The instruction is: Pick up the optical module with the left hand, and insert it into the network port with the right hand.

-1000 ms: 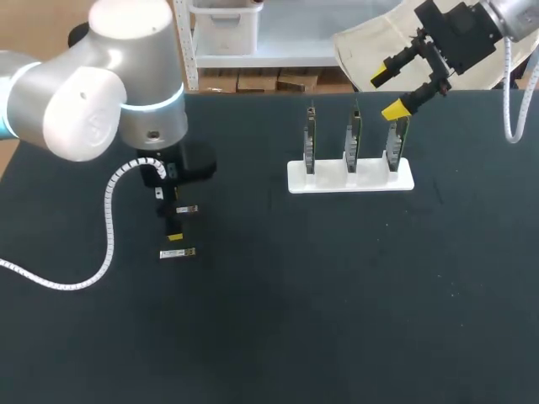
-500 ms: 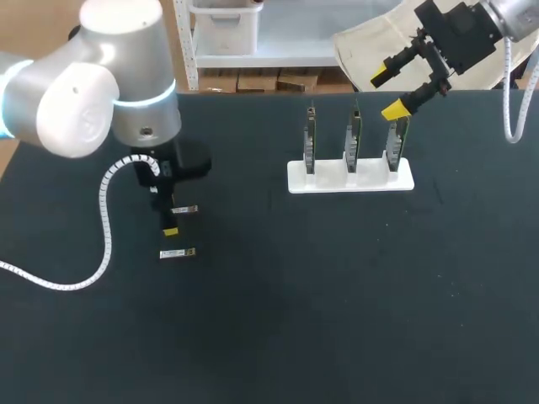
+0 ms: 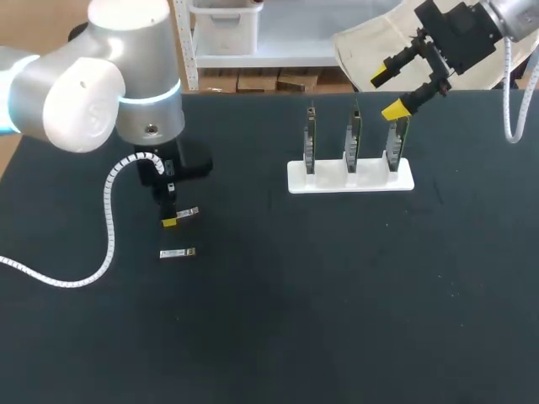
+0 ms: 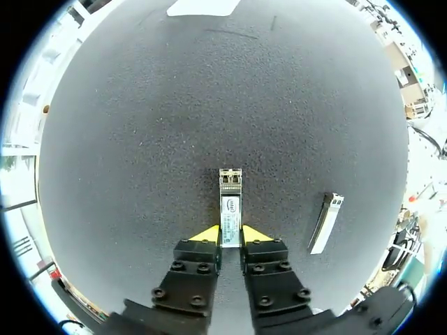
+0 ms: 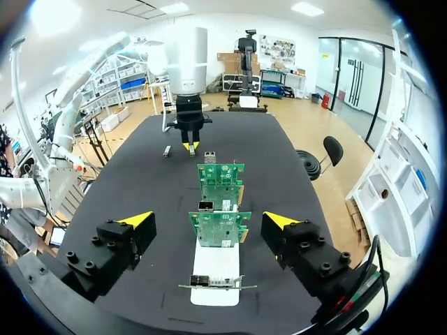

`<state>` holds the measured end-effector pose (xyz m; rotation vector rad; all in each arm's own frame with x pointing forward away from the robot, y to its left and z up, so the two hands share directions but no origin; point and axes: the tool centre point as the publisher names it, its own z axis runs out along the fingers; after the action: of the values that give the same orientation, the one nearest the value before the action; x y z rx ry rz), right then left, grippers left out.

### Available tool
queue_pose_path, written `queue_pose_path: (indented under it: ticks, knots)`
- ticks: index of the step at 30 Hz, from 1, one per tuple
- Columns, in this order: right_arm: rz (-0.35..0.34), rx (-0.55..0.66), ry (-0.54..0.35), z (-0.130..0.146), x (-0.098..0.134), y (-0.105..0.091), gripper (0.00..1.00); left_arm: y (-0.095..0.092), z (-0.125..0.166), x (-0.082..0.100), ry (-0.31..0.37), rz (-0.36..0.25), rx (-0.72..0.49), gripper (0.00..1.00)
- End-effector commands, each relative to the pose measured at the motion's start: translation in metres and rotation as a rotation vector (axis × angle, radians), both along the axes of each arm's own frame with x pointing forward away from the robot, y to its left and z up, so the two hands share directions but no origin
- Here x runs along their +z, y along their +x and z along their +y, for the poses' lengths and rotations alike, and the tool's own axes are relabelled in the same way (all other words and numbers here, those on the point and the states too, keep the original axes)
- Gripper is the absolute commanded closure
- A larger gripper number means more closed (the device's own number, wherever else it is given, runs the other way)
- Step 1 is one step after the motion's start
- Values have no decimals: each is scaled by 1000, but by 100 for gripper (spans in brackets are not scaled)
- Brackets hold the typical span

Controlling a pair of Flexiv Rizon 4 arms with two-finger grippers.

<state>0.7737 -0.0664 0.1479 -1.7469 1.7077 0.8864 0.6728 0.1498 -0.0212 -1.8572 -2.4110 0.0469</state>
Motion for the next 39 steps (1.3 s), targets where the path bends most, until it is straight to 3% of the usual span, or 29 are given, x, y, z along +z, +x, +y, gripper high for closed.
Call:
queue_pose_path:
  ticks: [1,5,9,22,25,39]
  knots:
    - [-3,-2,1,0,0,-1,0,-2,-1,-7,10,-3,5,100]
    - [-3,-2,1,0,0,-1,0,-4,-2,2,-43,-25,29,100]
    - [-3,-2,1,0,0,-1,0,-5,-5,21,-128,-76,19,100]
    - [-3,-2,1,0,0,-1,0,-2,-30,111,-456,-251,-23,100]
    - [-3,-2,1,0,0,-1,0,-4,-33,127,-476,-289,-41,100]
    - [-3,-2,1,0,0,-1,0,-4,-33,127,-476,-289,-41,100]
